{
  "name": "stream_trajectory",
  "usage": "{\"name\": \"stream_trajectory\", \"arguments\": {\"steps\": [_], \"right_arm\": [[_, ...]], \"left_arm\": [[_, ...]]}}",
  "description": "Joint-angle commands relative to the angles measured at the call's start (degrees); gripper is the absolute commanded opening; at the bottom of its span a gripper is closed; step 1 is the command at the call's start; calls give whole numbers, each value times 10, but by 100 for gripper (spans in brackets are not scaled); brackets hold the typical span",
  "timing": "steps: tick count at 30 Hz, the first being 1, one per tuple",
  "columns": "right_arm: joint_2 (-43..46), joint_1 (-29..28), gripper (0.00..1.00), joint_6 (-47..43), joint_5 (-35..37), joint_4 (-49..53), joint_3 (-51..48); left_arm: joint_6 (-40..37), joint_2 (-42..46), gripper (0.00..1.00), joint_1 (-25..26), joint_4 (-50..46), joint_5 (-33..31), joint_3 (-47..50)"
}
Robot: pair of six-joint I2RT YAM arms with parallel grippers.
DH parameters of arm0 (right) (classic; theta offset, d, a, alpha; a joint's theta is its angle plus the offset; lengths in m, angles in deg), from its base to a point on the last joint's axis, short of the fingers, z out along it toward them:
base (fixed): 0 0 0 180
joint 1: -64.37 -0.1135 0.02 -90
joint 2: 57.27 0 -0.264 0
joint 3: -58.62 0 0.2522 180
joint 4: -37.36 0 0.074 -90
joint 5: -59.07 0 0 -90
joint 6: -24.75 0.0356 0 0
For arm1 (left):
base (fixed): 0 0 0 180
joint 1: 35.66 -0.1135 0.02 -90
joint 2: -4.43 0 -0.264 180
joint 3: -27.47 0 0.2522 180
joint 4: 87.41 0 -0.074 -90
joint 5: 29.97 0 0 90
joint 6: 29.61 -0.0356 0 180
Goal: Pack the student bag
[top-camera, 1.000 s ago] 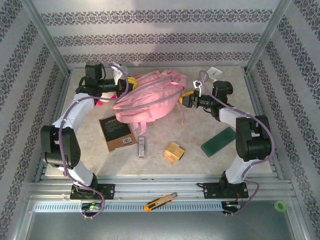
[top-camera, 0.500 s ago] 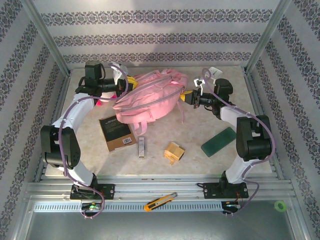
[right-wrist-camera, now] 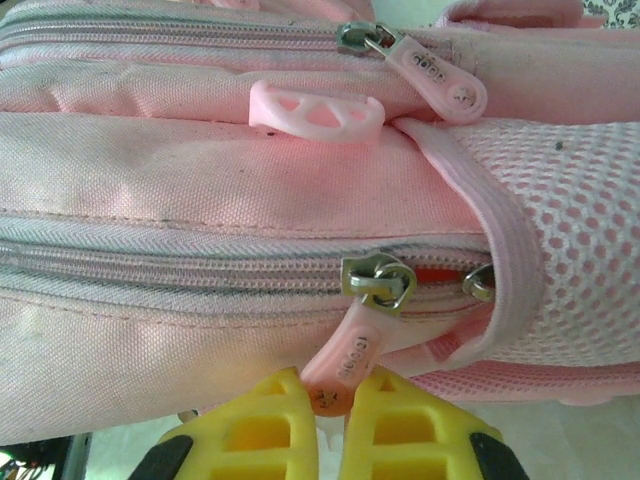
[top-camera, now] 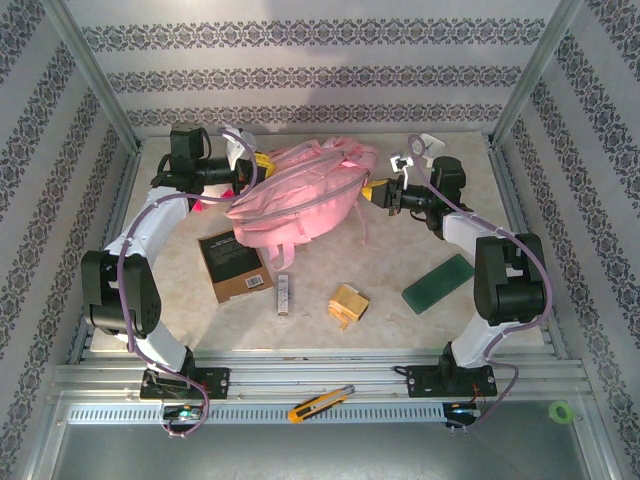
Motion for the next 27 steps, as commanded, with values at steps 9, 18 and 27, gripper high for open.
{"name": "stream_trajectory", "arguments": {"steps": [9, 18, 27], "right_arm": [[-20, 2, 19, 45, -50, -59, 34], [-42, 1, 28, 120, -70, -140, 41], [-39, 2, 23, 175, -75, -178, 31]], "left_arm": [[13, 29, 0, -6, 94, 46, -3], [15, 27, 0, -6, 99, 48, -2], [10, 27, 0, -6, 98, 36, 2]]}}
